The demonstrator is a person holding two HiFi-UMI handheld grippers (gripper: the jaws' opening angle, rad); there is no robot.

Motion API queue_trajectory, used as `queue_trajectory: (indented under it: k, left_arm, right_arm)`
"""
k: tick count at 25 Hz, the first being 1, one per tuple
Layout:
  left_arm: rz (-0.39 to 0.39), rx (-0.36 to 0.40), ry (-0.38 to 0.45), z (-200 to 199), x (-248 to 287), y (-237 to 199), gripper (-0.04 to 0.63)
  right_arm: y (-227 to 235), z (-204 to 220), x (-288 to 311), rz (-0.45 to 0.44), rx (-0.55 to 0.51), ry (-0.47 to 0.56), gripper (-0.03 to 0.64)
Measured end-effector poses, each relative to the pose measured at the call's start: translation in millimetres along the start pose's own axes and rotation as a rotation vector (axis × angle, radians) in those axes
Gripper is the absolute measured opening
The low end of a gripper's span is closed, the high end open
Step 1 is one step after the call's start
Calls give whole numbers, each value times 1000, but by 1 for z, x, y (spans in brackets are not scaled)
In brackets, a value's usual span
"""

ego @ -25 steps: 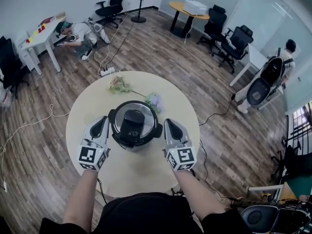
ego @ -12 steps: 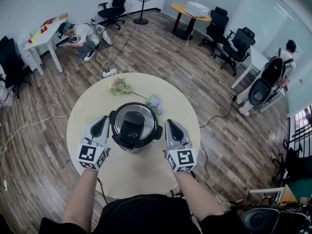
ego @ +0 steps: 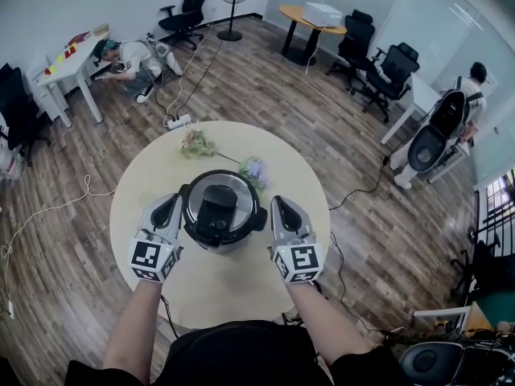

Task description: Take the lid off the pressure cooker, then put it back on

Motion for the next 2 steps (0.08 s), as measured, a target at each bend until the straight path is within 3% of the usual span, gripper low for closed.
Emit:
queue_trajectory:
  k: [2]
  left_arm:
    - [5,-1,1,-1,1,0,0]
  right_arm:
    - [-1,1,1,1,1,-4,8]
Point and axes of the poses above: the fingertips, and each gripper's own axes: x forward along the fingers, y to its right, z out of its underside, the point moved 7 cm from there along -x, backward along the fingers, and after that the axes turned 7 degrees about z, right-handed, at the moved point
